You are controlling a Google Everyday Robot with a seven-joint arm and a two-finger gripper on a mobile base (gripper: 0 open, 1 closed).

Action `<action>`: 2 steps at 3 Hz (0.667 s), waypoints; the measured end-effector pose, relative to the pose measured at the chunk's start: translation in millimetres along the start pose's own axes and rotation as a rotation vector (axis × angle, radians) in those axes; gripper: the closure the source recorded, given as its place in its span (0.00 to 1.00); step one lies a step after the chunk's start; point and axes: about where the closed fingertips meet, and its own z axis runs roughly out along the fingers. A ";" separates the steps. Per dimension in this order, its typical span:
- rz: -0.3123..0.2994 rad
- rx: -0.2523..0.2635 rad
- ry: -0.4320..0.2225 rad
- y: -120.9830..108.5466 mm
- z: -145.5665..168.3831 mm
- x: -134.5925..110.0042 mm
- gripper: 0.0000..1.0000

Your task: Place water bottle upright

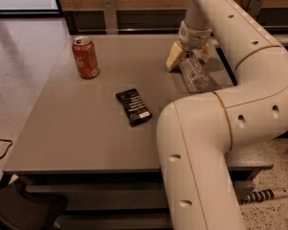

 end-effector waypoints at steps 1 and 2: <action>0.000 0.000 0.000 0.3 -4.7 -0.7 0.62; 0.000 0.000 -0.001 1.2 -12.6 -1.1 0.85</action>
Offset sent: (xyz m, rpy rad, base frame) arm 0.0001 0.0000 0.0029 0.0001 -0.0004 0.0000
